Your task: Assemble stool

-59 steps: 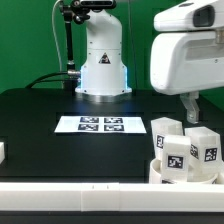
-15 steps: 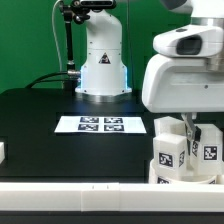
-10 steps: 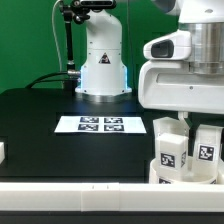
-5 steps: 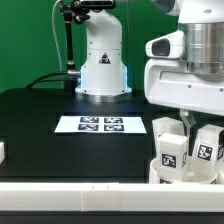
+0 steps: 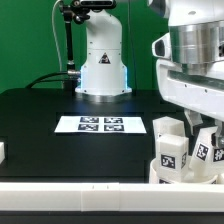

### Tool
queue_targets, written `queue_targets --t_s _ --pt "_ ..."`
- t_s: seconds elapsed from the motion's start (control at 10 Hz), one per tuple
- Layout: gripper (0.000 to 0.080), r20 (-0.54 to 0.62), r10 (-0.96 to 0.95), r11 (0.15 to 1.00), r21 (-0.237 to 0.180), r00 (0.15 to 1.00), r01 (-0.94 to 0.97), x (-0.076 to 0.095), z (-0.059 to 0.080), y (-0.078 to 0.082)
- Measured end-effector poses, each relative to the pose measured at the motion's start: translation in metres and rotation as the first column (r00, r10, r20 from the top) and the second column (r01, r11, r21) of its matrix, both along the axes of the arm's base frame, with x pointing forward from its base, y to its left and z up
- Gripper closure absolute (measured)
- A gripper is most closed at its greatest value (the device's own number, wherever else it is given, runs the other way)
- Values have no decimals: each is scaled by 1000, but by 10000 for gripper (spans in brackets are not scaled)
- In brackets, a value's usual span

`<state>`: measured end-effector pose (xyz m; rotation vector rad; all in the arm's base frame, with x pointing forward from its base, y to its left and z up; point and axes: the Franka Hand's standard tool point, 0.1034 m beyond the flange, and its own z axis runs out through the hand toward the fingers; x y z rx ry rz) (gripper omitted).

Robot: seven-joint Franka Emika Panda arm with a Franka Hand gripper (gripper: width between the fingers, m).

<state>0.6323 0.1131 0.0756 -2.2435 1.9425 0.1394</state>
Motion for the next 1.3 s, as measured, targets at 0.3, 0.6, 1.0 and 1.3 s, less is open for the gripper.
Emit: queue_targets --t_s 0.3,0.6,1.0,1.3 --pt "460 -27 -229 972 44 973 230 -3 -1 3" --pt "460 -54 -354 932 56 934 357 -1 0 3" --pt "460 -97 -620 775 81 779 627 2 1 1" --pt "460 -112 -663 734 99 740 672 2 1 1"
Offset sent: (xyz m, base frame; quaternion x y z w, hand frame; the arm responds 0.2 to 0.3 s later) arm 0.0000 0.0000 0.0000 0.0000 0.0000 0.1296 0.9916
